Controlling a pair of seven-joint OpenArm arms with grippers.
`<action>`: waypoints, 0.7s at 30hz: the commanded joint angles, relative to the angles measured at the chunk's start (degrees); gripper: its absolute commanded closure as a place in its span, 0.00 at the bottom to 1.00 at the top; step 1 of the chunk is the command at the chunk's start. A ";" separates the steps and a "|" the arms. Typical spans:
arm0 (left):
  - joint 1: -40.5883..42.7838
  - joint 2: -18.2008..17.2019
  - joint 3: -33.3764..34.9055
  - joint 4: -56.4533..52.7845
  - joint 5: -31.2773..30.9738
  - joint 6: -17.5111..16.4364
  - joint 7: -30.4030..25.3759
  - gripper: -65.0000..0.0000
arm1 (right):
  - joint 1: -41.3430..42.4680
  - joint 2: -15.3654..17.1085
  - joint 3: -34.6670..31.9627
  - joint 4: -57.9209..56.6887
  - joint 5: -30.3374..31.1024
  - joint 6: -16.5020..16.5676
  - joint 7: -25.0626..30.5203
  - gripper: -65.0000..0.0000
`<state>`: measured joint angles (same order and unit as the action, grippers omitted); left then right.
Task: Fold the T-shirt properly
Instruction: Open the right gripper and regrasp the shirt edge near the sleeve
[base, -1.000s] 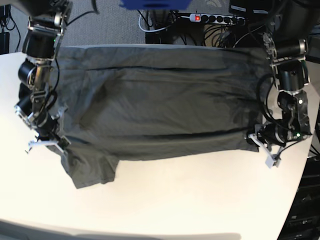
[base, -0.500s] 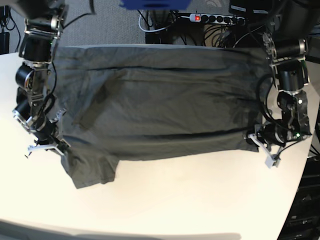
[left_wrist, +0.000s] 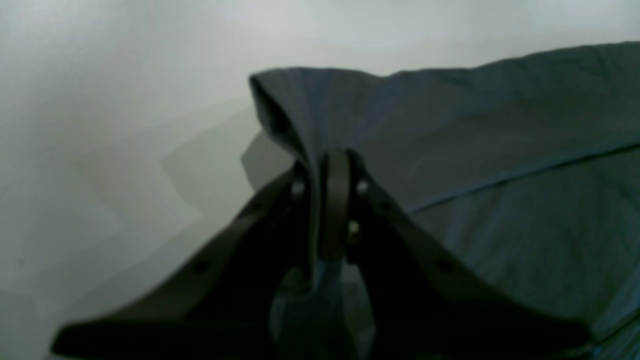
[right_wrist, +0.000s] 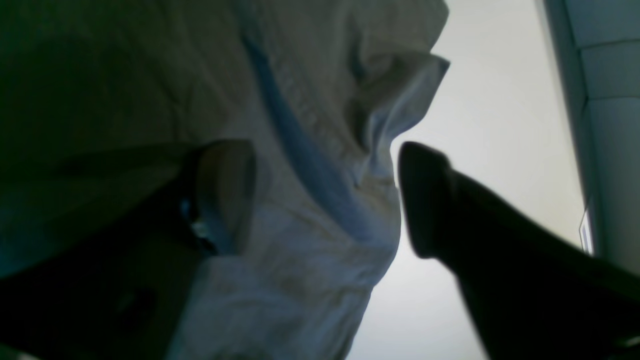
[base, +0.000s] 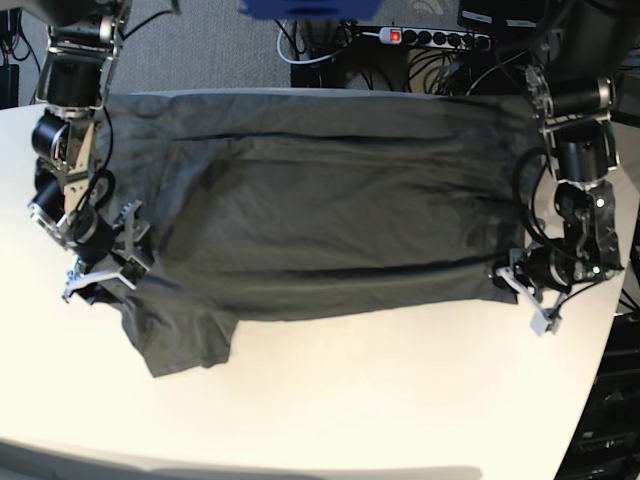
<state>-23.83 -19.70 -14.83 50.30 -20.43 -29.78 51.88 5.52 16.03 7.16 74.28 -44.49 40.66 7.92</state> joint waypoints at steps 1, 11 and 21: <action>-1.53 -0.74 -0.25 1.08 -0.72 -0.07 -0.84 0.94 | 1.29 0.89 0.36 0.84 0.58 -0.66 1.09 0.25; -1.53 -0.74 -0.25 1.08 -0.72 -0.07 -0.84 0.94 | 2.26 0.89 0.45 0.84 0.67 -0.66 1.00 0.23; -1.53 -0.91 -0.25 1.08 -0.72 -0.07 -0.84 0.94 | 6.31 0.54 3.44 -3.91 0.58 -0.66 0.91 0.23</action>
<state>-23.83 -19.70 -14.83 50.30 -20.43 -29.78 51.86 10.46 15.68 10.28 69.45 -44.49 40.53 7.57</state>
